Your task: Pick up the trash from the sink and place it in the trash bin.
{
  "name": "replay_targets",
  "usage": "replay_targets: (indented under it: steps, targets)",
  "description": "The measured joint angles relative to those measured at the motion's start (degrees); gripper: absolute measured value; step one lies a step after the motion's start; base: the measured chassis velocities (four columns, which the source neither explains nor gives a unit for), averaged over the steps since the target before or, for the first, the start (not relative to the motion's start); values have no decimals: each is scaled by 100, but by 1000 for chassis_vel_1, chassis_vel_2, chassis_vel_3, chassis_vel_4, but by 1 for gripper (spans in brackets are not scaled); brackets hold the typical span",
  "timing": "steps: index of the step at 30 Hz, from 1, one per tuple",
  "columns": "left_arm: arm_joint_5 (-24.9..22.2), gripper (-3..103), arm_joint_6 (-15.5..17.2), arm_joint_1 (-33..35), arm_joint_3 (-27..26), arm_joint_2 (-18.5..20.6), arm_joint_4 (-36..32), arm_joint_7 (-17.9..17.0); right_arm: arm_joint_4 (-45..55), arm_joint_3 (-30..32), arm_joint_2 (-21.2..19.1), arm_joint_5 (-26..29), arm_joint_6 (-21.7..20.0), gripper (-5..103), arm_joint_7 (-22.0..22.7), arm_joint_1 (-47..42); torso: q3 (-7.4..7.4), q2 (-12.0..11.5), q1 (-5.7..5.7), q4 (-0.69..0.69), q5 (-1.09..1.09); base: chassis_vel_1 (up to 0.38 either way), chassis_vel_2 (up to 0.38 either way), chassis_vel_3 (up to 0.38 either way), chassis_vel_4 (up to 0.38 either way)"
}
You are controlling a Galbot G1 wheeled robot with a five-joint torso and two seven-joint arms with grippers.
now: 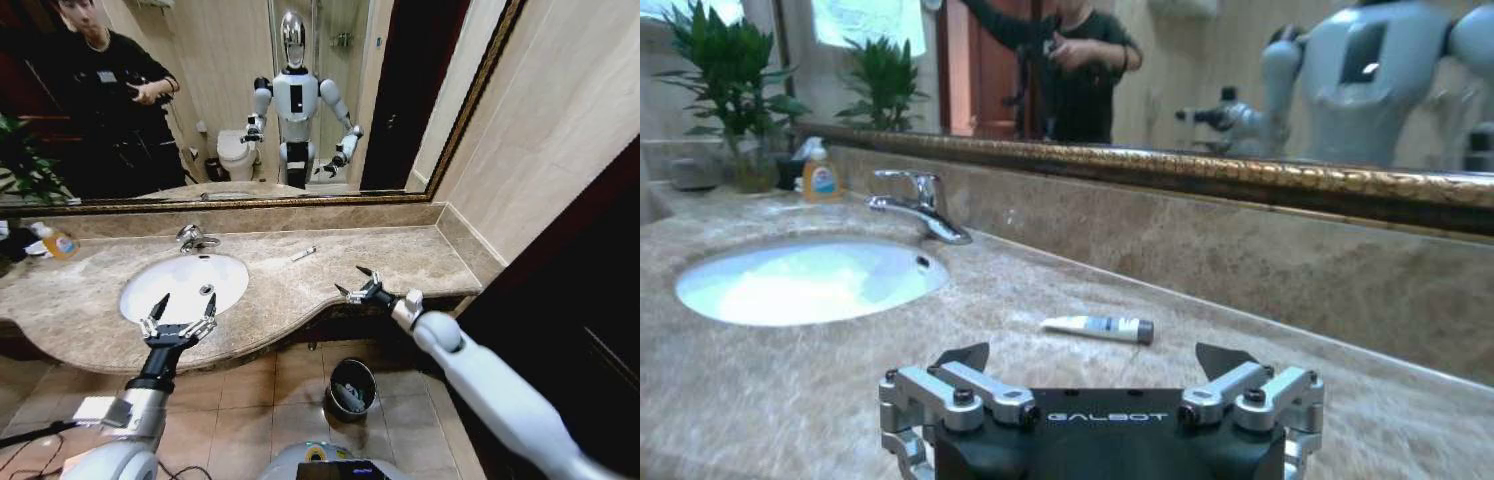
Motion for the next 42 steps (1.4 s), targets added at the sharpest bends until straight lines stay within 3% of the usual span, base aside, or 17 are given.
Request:
replay_targets:
  steps: [5, 9, 10, 12, 21, 25, 29, 33, 38, 42]
  targets:
    - [0, 100, 0, 0, 0, 0, 0, 0, -262, -387, 233, 96, -256, 100, 108, 659, -1, 0, 0, 2, -1, 0, 0, 0, 0]
    - [0, 100, 0, 0, -1, 0, 0, -1, -567, -1195, 858, 236, -494, 100, 1393, 1393, -1, 0, 0, 2, -2, 0, 0, 0, 0]
    - [0, 100, 0, 0, -1, 0, 0, -1, -567, -1195, 858, 236, -494, 100, 1393, 1393, -1, 0, 0, 2, -2, 0, 0, 0, 0]
    - [0, 100, 0, 0, 0, 0, 0, 0, -718, -1619, 1191, 433, -464, 100, 2227, 1672, 0, 0, 0, 3, -1, 0, 0, 0, 0]
    - [0, 100, 0, 0, 0, 0, 0, 0, -1179, -2103, 1845, 442, -442, 100, 3149, 2113, -1, 0, -1, 1, -2, 0, 0, 0, 0]
    - [0, 100, 0, 0, 0, 0, 0, 0, -1293, -2348, 2207, 449, -617, 100, 4200, 2227, -1, 0, -1, 1, -3, 0, 0, 0, 0]
    - [0, 100, 0, 0, 0, 0, 0, 0, -1274, -2474, 2338, 494, -643, 100, 4563, 2227, -1, 0, -1, 1, -3, 0, 0, 0, 0]
    - [0, 100, 0, 0, 0, 0, 0, 0, -1393, -2598, 2939, 896, -715, 100, 5289, 2298, -2, 0, -2, 1, -4, 0, 0, 0, 0]
    - [0, 100, 0, 0, 0, 0, 0, 0, -1932, -2545, 3517, 906, -651, 100, 5517, 2420, -1, 0, -2, 2, -4, 0, 0, 0, 0]
    - [0, 100, 0, 0, 0, 0, 0, 0, -2202, -2475, 3731, 817, -622, 100, 5622, 2450, -1, 0, -1, 2, -2, 0, 0, 0, 0]
